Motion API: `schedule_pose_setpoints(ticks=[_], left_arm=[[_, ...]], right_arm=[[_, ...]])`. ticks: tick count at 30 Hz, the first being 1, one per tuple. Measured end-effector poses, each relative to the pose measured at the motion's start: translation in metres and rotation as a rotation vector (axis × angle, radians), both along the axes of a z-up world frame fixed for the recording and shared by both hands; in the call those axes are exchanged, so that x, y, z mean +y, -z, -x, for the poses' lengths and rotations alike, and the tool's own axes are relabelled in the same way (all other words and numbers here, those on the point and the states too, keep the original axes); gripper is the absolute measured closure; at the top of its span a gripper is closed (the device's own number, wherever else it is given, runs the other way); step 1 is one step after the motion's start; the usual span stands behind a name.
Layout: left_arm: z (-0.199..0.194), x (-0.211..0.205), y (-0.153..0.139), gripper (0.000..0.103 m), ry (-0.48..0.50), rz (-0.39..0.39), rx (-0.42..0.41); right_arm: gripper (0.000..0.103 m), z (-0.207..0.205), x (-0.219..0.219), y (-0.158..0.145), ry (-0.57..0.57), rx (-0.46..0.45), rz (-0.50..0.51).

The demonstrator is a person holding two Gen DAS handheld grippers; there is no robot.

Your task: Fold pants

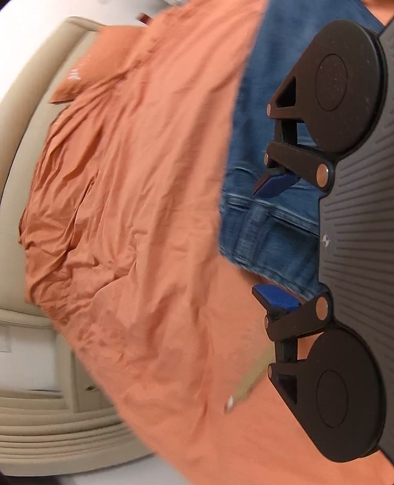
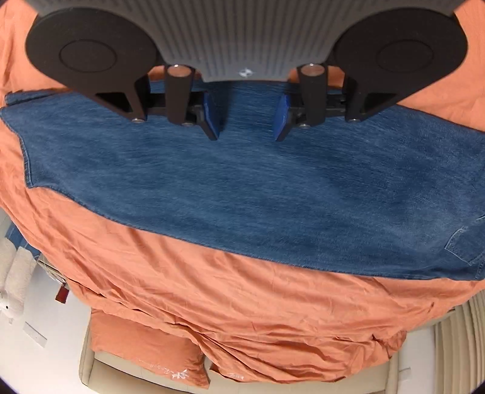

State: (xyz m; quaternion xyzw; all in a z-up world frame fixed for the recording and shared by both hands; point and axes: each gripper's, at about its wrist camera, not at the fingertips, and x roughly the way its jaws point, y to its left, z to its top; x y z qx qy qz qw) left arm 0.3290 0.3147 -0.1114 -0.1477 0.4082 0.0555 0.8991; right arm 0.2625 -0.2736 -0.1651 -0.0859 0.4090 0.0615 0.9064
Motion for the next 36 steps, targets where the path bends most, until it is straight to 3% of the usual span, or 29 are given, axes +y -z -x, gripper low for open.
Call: schedule_pose_setpoints(ticks=[3, 5, 6, 7, 9, 13, 15, 17, 22, 27, 29, 31, 34, 36], left_arm=[[-0.023, 0.014, 0.021, 0.028, -0.012, 0.097, 0.040], [-0.031, 0.018, 0.032, 0.038, -0.013, 0.132, 0.043], [-0.033, 0.019, 0.034, 0.050, -0.008, 0.139, 0.033], [-0.032, 0.018, 0.035, 0.070, 0.000, 0.127, 0.019], [-0.027, 0.013, 0.031, 0.082, 0.042, 0.107, -0.015], [-0.005, -0.016, -0.005, 0.087, 0.123, -0.061, -0.158], [0.001, -0.026, -0.024, 0.087, 0.142, -0.141, -0.227], [-0.008, -0.027, -0.026, 0.087, 0.143, -0.185, -0.228], [-0.047, -0.021, 0.016, 0.087, 0.111, -0.233, -0.089], [-0.058, -0.010, 0.056, 0.085, 0.072, -0.190, 0.022], [-0.056, -0.014, 0.054, 0.077, 0.056, -0.217, 0.030], [-0.051, -0.017, 0.043, 0.060, 0.044, -0.244, 0.043], [-0.034, -0.016, 0.016, 0.043, 0.066, -0.244, 0.025], [-0.016, -0.014, -0.002, 0.041, 0.067, -0.241, 0.014]], right_arm=[[0.067, -0.002, 0.007, 0.001, 0.030, 0.003, 0.014], [0.067, -0.002, 0.011, 0.001, 0.043, 0.011, 0.025], [0.067, -0.002, 0.011, 0.000, 0.045, 0.014, 0.033], [0.066, -0.002, 0.013, 0.001, 0.046, 0.017, 0.046], [0.064, -0.001, 0.011, 0.002, 0.051, 0.019, 0.071], [0.062, -0.007, 0.006, 0.006, 0.070, 0.023, 0.089], [0.062, -0.008, 0.003, 0.007, 0.069, 0.015, 0.104], [0.062, -0.007, 0.002, 0.008, 0.071, 0.007, 0.118], [0.062, -0.009, -0.005, 0.010, 0.102, 0.014, 0.100], [0.062, -0.016, -0.013, 0.017, 0.120, 0.063, 0.070], [0.061, -0.018, -0.018, 0.019, 0.132, 0.071, 0.044], [0.061, -0.019, -0.019, 0.020, 0.135, 0.077, 0.040], [0.061, -0.019, -0.019, 0.018, 0.142, 0.076, 0.044], [0.061, -0.013, -0.015, 0.011, 0.143, 0.052, 0.051]])
